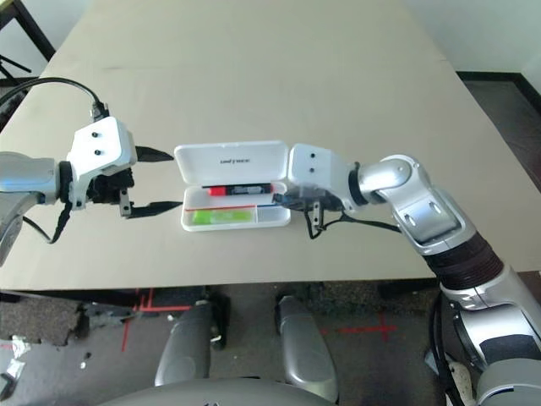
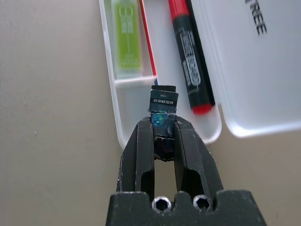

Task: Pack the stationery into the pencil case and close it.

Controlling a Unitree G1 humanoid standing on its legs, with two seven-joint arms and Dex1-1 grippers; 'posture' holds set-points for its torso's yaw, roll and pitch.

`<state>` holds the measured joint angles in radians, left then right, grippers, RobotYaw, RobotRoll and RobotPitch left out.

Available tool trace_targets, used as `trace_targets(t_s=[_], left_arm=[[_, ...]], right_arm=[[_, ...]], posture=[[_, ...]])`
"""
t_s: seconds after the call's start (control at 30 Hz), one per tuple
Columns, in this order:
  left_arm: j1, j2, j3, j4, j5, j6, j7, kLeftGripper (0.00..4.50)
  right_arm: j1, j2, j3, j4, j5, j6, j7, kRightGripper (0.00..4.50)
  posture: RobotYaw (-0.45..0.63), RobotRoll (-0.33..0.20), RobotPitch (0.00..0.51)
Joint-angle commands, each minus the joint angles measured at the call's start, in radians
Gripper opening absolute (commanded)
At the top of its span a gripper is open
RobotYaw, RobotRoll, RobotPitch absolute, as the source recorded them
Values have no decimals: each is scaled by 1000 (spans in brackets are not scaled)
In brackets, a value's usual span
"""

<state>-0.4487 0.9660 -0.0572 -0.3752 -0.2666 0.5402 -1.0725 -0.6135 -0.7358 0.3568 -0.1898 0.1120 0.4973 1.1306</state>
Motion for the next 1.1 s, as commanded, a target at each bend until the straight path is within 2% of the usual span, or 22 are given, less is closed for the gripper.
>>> trace_targets(t_s=[0.03,0.37,0.47,0.73,0.9,1.0,1.1], left_arm=[[16,16,4,-14,8,2,4,4500],[22,19,5,-19,7,6,16,4500],[25,18,7,-21,5,8,19,4500],[30,19,13,-20,-1,10,22,4500],[42,23,16,-1,7,9,26,4500],[69,39,10,41,38,-20,28,4500],[76,37,14,67,43,-28,34,4500]], right_arm=[[-7,8,26,-4,-16,-13,15,306],[-8,33,51,11,-56,-29,15,306],[-10,45,48,16,-63,-35,11,1293],[-15,66,13,14,-36,-10,16,4356],[-13,42,-44,20,24,34,41,4463],[13,-16,-95,11,111,115,108,4463],[34,-59,-128,30,150,153,131,4463]], posture=[[-20,0,185],[-13,0,186],[-10,0,186],[-12,0,189],[-12,0,190],[-13,0,191],[-13,0,191]])
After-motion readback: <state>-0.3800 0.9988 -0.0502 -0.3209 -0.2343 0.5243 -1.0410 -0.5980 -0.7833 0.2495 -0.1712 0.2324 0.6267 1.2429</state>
